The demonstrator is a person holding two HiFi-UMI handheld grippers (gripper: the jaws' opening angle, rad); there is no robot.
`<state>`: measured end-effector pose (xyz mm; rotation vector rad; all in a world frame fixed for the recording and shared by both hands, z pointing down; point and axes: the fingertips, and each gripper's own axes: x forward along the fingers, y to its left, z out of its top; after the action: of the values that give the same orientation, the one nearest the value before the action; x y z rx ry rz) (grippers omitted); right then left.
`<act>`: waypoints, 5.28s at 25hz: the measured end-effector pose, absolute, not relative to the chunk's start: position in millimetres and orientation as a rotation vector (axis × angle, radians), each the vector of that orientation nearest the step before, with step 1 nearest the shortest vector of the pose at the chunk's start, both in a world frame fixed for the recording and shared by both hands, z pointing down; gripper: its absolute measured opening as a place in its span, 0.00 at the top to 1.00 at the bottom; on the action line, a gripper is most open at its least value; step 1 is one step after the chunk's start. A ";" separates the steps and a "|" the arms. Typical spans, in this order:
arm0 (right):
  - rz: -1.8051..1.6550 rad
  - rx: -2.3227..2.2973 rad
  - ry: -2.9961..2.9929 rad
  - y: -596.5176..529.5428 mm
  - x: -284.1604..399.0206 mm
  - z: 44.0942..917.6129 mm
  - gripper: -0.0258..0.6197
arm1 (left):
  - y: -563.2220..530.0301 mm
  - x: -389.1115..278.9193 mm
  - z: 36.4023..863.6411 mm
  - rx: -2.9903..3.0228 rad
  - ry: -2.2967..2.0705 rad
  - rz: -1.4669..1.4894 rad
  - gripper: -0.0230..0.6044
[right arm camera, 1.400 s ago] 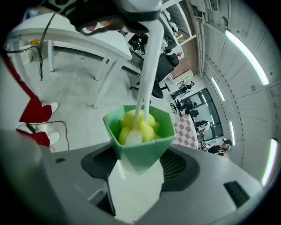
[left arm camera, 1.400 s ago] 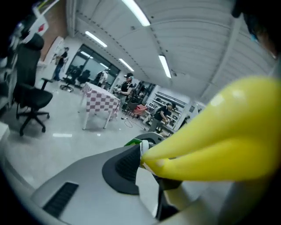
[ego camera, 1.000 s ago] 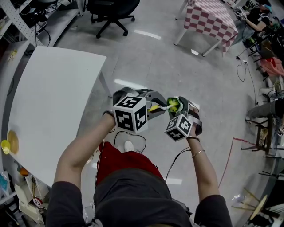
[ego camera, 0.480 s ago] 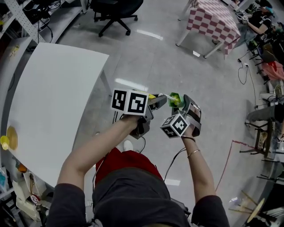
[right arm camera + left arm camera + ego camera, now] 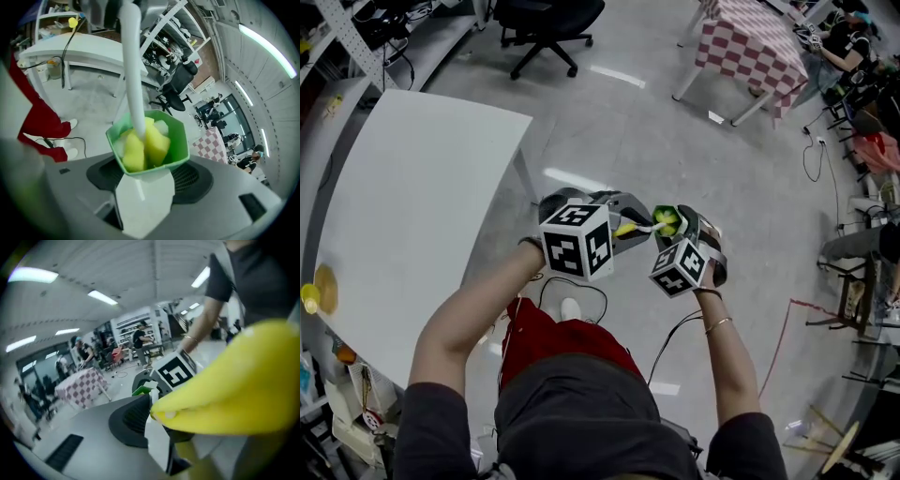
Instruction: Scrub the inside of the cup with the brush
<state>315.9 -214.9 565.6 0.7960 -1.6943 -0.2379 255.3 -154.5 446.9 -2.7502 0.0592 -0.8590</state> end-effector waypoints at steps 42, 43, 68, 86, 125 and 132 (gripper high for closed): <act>-0.088 1.114 -1.762 -258.0 328.6 553.1 0.48 | -203.3 146.7 402.3 -3.649 1.509 0.382 0.89; -0.072 1.115 -1.788 -260.0 322.5 550.6 0.48 | -204.9 140.0 399.7 -3.619 1.545 0.421 0.89; -0.081 0.723 -2.264 -274.1 23.1 494.7 0.48 | -157.7 -122.3 355.3 -2.671 2.318 0.844 0.89; -0.130 0.334 -2.491 -171.9 -242.3 477.3 0.48 | -23.8 -329.1 347.1 -1.937 2.698 0.697 0.89; -0.161 0.080 -2.476 -91.3 -451.9 553.7 0.48 | 56.3 -475.8 401.0 -1.525 2.929 0.440 0.89; -0.105 0.079 -2.466 -93.7 -455.0 557.5 0.48 | 54.6 -477.5 403.7 -1.539 2.932 0.452 0.89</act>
<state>-455.0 -93.7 557.5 0.0785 -2.4662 -0.1050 -477.5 54.6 403.7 -1.5388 2.9319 0.4524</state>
